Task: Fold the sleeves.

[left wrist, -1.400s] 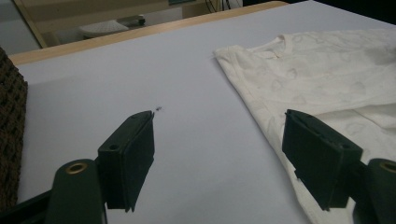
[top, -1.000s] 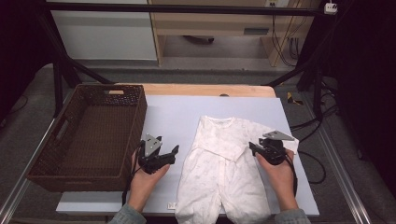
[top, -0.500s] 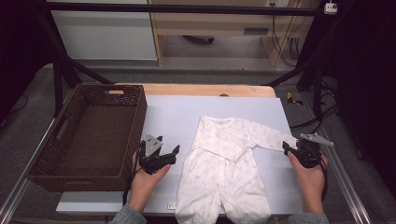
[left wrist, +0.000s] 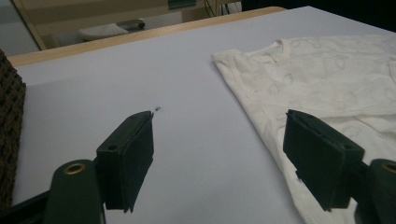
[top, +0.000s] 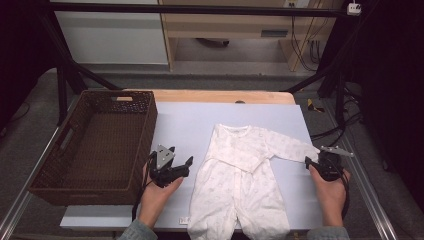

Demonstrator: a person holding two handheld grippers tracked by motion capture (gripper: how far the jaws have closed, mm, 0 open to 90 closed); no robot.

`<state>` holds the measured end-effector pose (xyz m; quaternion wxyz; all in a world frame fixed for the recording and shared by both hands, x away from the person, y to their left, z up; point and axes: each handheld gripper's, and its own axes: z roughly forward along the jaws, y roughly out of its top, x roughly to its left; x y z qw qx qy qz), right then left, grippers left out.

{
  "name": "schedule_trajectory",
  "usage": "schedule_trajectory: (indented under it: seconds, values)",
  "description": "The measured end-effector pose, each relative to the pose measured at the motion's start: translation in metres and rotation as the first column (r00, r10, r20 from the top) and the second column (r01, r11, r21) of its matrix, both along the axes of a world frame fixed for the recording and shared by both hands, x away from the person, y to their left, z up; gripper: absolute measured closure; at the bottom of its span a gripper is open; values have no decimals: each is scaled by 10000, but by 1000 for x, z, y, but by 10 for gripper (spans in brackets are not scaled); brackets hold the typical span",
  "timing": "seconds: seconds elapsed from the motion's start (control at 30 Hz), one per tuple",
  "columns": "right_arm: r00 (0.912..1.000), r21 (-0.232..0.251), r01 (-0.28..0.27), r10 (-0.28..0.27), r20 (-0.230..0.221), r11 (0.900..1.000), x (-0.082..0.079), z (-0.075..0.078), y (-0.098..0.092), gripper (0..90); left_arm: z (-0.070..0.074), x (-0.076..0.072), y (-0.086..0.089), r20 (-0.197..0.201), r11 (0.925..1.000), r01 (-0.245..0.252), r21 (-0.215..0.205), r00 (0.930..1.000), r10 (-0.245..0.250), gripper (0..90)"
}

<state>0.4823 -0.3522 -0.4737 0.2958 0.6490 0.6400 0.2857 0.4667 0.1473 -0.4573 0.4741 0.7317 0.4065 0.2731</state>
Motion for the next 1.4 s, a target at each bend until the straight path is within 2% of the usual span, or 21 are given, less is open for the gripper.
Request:
schedule_trajectory:
  seconds: [0.17,0.33,0.43,0.77,0.8,0.87,0.9,1.1,1.27,1.4]
  values:
    - [9997,20,13,-12,-251,10000,2,-4,1,503,0,1,1,-2,10000,-43,-32,10000,43,245]
    - [9995,88,119,-116,-299,9999,4,-7,1,521,1,1,3,61,9999,-100,-34,9999,100,245]
    - [9996,-31,130,-131,-250,9999,5,-8,2,548,0,0,1,47,10000,-79,49,10000,79,247]
    - [10000,-376,-47,45,-47,9993,10,-9,6,855,0,0,-1,32,10000,-6,68,10000,6,247]
    - [10000,-347,-41,41,2,9994,10,-9,5,868,-1,0,-1,30,10000,-18,74,10000,18,247]
    - [9999,48,-114,114,18,9999,10,-8,4,876,-1,0,-1,15,10000,-17,52,10000,17,247]
    - [9999,48,-122,122,103,9999,10,-8,5,877,-1,0,-1,29,10000,-22,58,10000,21,247]
    - [9945,-237,-858,870,584,9960,6,3,22,877,0,0,-1,33,10000,-23,73,10000,22,247]
    - [9838,-457,-1567,1600,811,9866,4,9,40,877,0,0,0,52,10000,-28,44,10000,28,247]
    - [9718,-604,-2097,2149,970,9759,3,14,55,877,1,1,1,42,10000,-53,17,10000,53,247]
